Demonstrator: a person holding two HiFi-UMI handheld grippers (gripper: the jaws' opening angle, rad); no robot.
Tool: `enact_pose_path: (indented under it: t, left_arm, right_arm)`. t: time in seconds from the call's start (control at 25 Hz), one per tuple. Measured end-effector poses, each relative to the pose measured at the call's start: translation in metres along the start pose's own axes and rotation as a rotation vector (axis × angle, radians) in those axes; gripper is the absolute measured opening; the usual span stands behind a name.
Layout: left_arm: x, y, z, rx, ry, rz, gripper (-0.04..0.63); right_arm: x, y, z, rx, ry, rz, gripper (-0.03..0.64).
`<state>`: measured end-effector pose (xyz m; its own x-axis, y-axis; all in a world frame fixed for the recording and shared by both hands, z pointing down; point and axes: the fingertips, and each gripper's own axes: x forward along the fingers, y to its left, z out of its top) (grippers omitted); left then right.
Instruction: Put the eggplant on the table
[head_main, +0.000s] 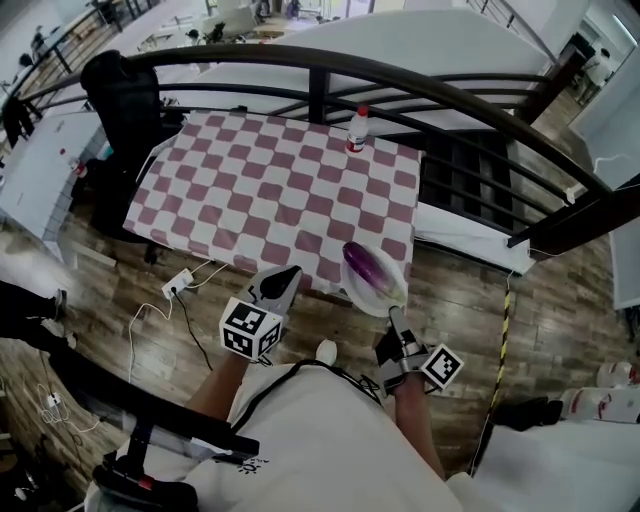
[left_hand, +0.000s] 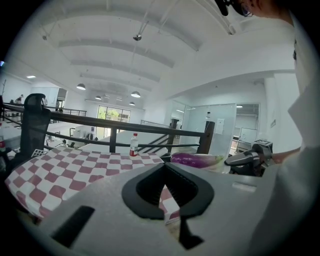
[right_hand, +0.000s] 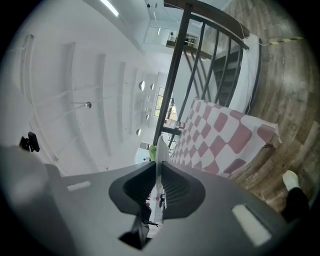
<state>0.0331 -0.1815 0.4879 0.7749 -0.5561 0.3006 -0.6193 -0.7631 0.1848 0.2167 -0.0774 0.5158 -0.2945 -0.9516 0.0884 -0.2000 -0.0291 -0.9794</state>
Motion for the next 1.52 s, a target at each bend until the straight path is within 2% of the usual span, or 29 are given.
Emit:
enact_pose_path:
  t: [0.36,0.6,0.8,1.12,1.52]
  left_arm:
    - [0.050,-0.011,0.013,-0.002,-0.003,0.036,0.006]
    - [0.064,-0.018,0.013,-0.007,0.013,0.067,0.006]
    - [0.072,-0.026,0.015,0.006,0.033,0.073,0.006]
    - [0.080,-0.036,0.013,0.023,0.057,0.052,0.006]
    - [0.104,-0.027,0.009,0.011,0.074,0.014,0.006]
  right_arm:
    - [0.018,-0.015,0.051,0.012,0.047,0.006,0.041]
    - [0.022,-0.023,0.072,0.009,0.082,0.016,0.041]
    - [0.016,-0.031,0.083,0.029,0.072,0.012,0.041]
    - [0.011,-0.037,0.086,0.046,0.053,0.018,0.041]
    - [0.020,-0.057,0.098,0.048,0.015,-0.032,0.041]
